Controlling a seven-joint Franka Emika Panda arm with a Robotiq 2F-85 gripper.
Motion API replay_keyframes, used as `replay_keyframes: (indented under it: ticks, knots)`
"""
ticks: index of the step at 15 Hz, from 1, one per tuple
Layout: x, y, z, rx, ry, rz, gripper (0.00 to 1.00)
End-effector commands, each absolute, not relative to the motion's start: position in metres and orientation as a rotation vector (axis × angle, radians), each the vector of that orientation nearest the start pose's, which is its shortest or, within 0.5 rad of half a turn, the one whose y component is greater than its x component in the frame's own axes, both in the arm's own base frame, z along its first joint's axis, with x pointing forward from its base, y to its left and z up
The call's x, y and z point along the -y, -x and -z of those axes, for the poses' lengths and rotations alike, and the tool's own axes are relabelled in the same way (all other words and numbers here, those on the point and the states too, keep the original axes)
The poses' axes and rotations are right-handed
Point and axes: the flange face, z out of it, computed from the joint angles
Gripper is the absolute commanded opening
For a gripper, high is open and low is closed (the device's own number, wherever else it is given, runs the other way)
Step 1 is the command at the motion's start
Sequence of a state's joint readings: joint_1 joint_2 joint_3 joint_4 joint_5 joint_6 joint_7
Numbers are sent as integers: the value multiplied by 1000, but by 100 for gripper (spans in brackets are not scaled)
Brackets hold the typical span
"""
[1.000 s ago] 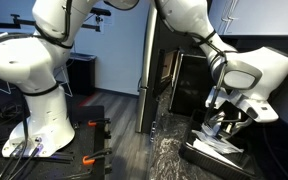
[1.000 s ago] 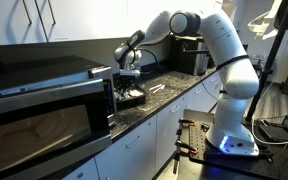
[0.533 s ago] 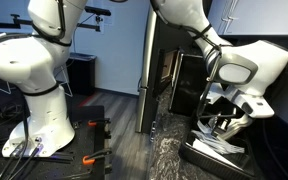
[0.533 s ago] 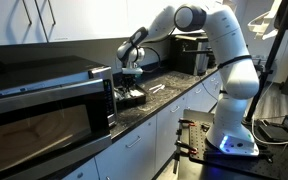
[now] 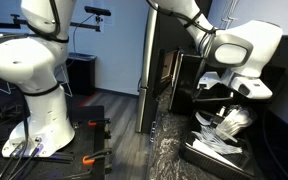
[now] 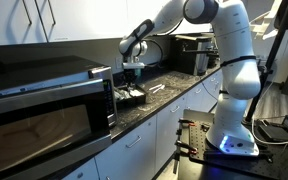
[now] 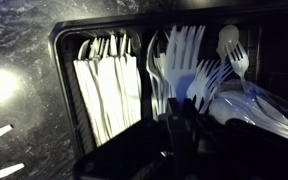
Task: Remove one fork from the black tray
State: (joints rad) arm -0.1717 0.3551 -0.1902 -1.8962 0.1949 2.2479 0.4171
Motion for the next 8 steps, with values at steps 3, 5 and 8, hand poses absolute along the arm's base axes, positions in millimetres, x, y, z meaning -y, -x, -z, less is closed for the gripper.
replay_keyframes:
  ticks: [3, 5, 8]
  knots:
    - [212, -554, -329, -1503, 2705, -46, 2]
    - [223, -539, -328, -1598, 2654, -58, 2]
    - [252, -515, -328, -1780, 2540, -69, 2]
